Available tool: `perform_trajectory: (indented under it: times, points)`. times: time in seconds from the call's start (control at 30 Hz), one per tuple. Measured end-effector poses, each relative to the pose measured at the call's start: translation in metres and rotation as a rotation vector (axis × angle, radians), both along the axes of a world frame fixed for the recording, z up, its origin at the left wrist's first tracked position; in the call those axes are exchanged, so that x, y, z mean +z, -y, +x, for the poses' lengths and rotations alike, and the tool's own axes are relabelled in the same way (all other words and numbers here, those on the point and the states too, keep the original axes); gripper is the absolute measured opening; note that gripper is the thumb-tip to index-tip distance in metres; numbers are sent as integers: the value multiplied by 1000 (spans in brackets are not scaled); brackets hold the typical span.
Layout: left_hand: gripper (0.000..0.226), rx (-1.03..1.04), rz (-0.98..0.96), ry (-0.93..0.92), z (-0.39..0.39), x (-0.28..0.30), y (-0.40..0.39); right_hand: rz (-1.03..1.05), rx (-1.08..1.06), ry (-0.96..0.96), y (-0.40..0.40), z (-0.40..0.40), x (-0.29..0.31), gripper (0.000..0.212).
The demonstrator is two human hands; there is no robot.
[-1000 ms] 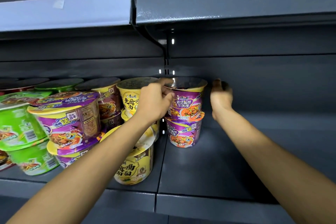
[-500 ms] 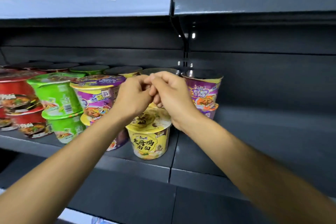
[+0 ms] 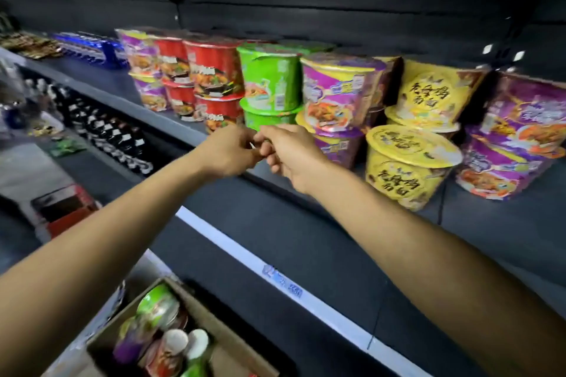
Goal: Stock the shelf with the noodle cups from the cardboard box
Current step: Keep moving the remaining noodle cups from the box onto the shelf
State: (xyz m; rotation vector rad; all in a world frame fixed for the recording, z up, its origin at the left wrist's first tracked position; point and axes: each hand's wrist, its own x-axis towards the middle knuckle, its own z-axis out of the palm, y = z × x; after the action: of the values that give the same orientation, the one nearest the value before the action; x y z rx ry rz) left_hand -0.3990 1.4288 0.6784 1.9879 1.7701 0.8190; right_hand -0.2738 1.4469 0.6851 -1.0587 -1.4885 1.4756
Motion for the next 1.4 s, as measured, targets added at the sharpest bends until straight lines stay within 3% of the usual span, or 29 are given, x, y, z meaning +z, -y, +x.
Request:
perform_trajectory:
  times: [0.2, 0.37, 0.6, 0.7, 0.8, 0.9, 0.97, 1.03, 1.13, 1.2, 1.3, 1.4]
  points:
    - [12, -2, -508, -5, -92, -80, 11, -226, 154, 253, 1, -85, -86, 18]
    - [14, 102, -710, 60, -169, -173, 20, -457, 204, 338, -2, -160, -180, 11]
    - [28, 325, -813, 54, -276, -324, 33, -786, 258, 441, 8, -268, -354, 37]
    - [34, 433, -859, 68, -315, -394, 40, -864, 260, 474, 10, -303, -433, 35]
    - [37, 539, -894, 192, -346, -460, 48, -976, 251, 510, 15, -335, -513, 18]
    - [37, 592, -949, 220, -376, -524, 57, -1035, 191, 551, 16, -365, -588, 13]
    - [37, 669, -957, 250, -393, -564, 61, -1057, 168, 542, 17, -382, -634, 22]
    - [36, 720, -942, 273, -408, -602, 64, -1081, 148, 534, 17, -399, -672, 27]
    - [38, 787, -993, 316, -431, -660, 65, -1110, 90, 527, 17, -425, -722, 11]
    - [44, 840, -1067, 363, -444, -692, 65, -1129, 54, 505, 17, -439, -752, 13]
    - [46, 868, -1107, 419, -459, -733, 63, -1178, 25, 465, 15, -455, -783, 26]
    - [50, 889, -1091, 421, -469, -758, 57, -1217, 10, 420, 12, -469, -799, 19]
